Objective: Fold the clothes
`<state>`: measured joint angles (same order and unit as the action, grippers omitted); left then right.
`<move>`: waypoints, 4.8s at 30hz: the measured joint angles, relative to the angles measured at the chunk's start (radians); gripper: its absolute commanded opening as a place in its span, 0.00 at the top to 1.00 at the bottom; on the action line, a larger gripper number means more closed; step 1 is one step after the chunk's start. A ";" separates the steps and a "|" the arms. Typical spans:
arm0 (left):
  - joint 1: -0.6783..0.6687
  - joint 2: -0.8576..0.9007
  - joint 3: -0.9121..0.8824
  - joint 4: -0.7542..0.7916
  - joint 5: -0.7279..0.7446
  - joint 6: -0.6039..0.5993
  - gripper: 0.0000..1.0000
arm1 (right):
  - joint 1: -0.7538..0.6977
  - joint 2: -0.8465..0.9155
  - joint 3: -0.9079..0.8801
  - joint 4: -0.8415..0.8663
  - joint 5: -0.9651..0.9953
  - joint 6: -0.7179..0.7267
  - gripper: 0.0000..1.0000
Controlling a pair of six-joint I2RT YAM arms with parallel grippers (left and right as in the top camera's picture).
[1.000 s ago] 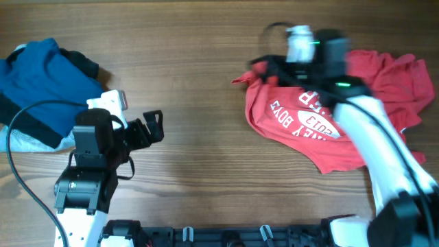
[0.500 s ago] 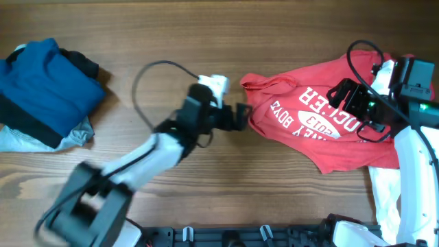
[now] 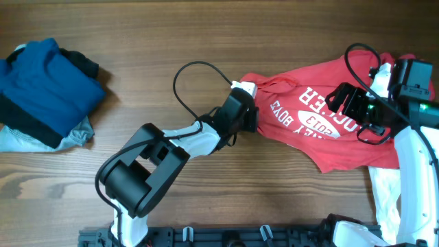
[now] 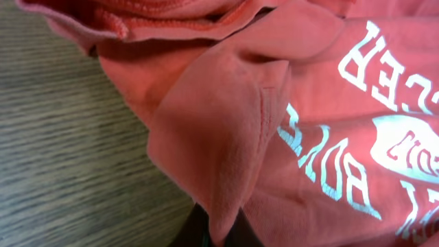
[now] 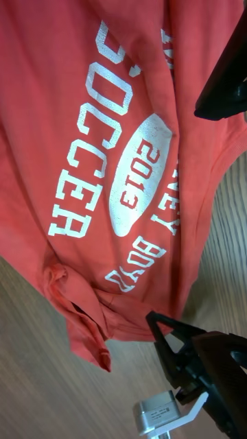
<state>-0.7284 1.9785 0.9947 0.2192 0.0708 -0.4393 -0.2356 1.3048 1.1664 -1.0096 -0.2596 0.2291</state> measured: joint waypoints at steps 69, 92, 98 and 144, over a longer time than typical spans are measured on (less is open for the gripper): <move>0.490 -0.226 -0.042 -1.094 0.139 -0.366 0.96 | 0.339 0.614 0.000 0.420 0.240 -0.087 0.58; 0.491 -0.226 -0.042 -1.110 0.135 -0.365 0.95 | -0.451 0.612 0.075 0.579 0.020 -0.026 0.29; 0.491 -0.226 -0.042 -1.111 0.135 -0.365 0.93 | -0.246 0.499 0.090 0.352 -0.047 -0.122 0.27; 0.592 -0.381 -0.081 -0.819 -0.306 -0.301 0.96 | -0.153 0.499 0.019 0.283 0.026 -0.126 0.24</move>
<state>-0.1368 1.5970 0.9138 -0.5995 -0.2356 -0.7406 -0.3885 1.8034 1.1858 -0.7261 -0.2340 0.1036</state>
